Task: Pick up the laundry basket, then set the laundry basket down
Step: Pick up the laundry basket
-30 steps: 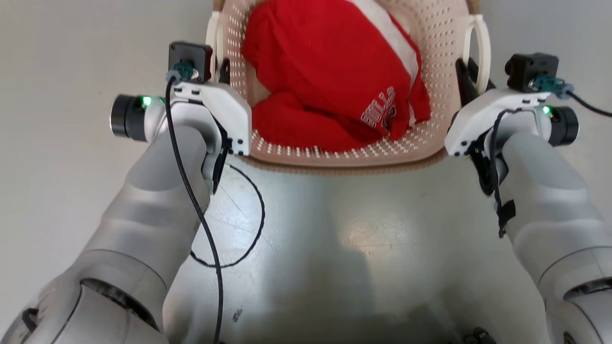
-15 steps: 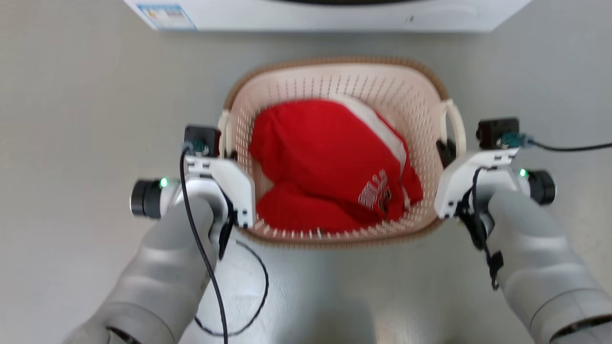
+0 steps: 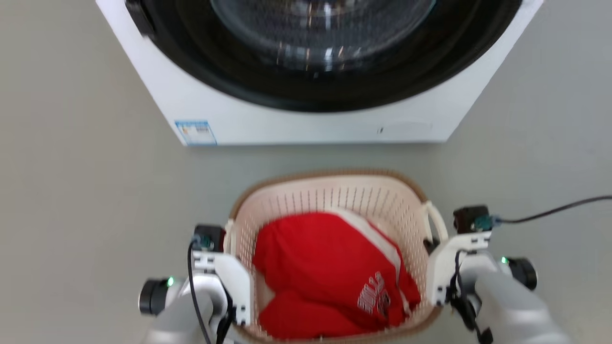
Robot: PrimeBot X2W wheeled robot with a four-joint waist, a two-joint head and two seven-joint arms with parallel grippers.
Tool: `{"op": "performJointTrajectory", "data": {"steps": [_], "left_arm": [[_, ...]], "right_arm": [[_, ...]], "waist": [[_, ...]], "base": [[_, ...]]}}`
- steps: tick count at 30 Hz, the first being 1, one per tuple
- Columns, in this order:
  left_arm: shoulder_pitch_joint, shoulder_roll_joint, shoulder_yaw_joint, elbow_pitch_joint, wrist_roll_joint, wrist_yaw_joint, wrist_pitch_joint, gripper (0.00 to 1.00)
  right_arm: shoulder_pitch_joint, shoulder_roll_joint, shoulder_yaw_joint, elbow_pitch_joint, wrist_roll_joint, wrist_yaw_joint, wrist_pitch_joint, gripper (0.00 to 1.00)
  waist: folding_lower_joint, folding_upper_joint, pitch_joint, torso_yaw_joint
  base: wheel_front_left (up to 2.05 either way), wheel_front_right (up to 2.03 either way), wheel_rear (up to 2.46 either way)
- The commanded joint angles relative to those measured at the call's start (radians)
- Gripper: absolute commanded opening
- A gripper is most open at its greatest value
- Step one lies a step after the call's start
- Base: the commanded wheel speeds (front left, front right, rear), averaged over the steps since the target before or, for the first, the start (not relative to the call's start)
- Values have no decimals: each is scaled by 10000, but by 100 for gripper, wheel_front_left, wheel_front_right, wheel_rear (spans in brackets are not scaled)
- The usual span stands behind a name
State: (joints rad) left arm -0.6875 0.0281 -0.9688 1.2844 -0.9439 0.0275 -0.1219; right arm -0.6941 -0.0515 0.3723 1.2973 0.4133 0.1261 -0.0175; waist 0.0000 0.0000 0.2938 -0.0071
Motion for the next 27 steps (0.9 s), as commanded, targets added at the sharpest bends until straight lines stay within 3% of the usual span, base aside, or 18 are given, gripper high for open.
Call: {"op": "performJointTrajectory", "data": {"steps": [1, 6, 16, 27], "left_arm": [[240, 221, 39, 9, -1, -223, 62, 0], [866, 269, -159, 47, 50, -649, 19, 0], [1587, 308, -271, 61, -17, -399, 292, 0], [1933, 282, -397, 62, -47, -536, 279, 0]], "right_arm": [[318, 12, 396, -235, 151, 46, 48, 0], [994, 12, 1088, -498, 677, 46, 461, 0], [1513, 12, 1937, -611, 1425, 46, 756, 0], [1619, 12, 2334, -406, 1860, 46, 892, 0]], "waist": [[0, 0, -1038, -215], [0, 0, -1868, -336], [0, 0, -2729, -362], [0, 0, -3098, -414]], "base": [[0, 0, 0], [0, 0, 0], [0, 0, 0], [0, 0, 0]]}}
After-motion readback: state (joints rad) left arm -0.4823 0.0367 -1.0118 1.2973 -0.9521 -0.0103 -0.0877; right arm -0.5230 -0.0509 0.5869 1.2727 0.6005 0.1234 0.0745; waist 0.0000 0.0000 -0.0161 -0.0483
